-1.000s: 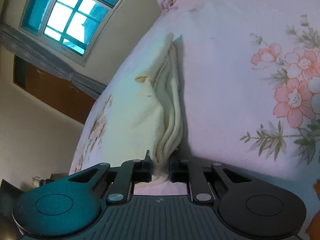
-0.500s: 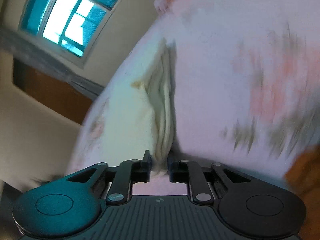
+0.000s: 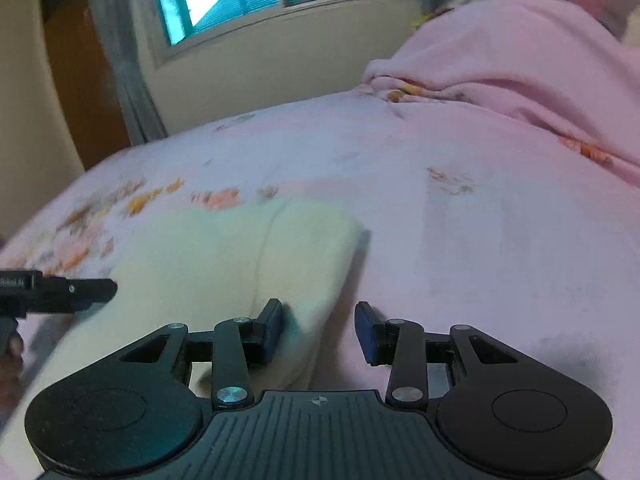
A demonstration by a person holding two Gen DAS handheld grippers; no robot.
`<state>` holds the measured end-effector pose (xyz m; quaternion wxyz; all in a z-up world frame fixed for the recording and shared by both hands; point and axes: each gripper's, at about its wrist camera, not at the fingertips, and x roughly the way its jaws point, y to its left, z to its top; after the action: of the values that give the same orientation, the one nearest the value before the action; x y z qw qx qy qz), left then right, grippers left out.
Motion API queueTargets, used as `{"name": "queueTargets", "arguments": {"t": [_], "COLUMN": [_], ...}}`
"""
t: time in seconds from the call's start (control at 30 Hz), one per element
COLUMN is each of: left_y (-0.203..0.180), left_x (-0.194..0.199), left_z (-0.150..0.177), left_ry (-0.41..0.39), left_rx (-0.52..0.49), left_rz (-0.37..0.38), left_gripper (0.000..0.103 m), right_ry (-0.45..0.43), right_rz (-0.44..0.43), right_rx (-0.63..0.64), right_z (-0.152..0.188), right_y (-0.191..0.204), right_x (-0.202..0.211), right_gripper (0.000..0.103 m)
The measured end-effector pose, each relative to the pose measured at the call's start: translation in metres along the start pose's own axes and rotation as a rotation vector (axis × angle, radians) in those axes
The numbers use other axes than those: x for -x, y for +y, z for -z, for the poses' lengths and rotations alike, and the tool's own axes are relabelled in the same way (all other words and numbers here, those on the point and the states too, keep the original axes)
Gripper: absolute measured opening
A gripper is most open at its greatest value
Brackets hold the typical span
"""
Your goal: Fold small clothes
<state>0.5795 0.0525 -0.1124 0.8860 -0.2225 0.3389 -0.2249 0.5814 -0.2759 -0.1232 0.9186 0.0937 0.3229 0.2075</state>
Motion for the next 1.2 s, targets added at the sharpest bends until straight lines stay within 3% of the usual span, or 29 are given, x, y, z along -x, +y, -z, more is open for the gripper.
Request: {"name": "queueTargets", "arguments": {"t": [0.1,0.17,0.23,0.3,0.37,0.6,0.67,0.77,0.93,1.07,1.2], "left_y": [-0.001,0.002,0.006,0.009,0.009,-0.004,-0.008,-0.021,-0.041,-0.055,-0.061], "left_x": [-0.011,-0.021,-0.029,-0.041,-0.047,-0.031,-0.030,-0.023,-0.005,0.012,0.014], "left_z": [-0.013,-0.020,-0.024,-0.026,-0.029,-0.028,-0.025,-0.023,-0.019,-0.006,0.008], "left_ry": [-0.005,-0.013,-0.015,0.011,0.019,0.024,0.022,0.018,0.017,0.005,0.024], "left_rx": [-0.043,-0.036,-0.026,-0.012,-0.016,-0.076,-0.108,-0.134,-0.200,-0.213,-0.209], "left_rz": [0.004,-0.006,-0.045,-0.071,-0.089,-0.155,-0.191,-0.240,-0.286,-0.281,-0.258], "left_gripper": [0.044,0.045,0.047,0.049,0.049,0.050,0.051,0.051,0.048,0.047,0.047], "right_ry": [-0.076,-0.081,-0.048,0.056,0.048,-0.018,0.036,0.029,-0.035,-0.062,-0.042], "right_rz": [-0.076,-0.075,-0.042,0.034,0.033,0.001,0.034,0.033,-0.032,-0.071,-0.083], "right_rx": [-0.016,0.022,0.059,0.064,0.055,0.022,0.038,-0.068,-0.104,-0.112,-0.089], "right_z": [-0.015,-0.029,-0.038,-0.036,-0.031,-0.032,-0.023,-0.028,-0.027,-0.019,-0.009], "right_y": [-0.001,0.008,0.010,0.004,-0.005,-0.004,-0.004,-0.010,-0.008,-0.005,0.008], "right_x": [0.008,-0.004,-0.026,-0.056,-0.062,-0.034,-0.044,-0.035,0.005,0.031,0.032], "right_gripper": [0.039,0.039,0.039,0.040,0.047,0.047,0.047,0.048,0.047,0.047,0.047]}}
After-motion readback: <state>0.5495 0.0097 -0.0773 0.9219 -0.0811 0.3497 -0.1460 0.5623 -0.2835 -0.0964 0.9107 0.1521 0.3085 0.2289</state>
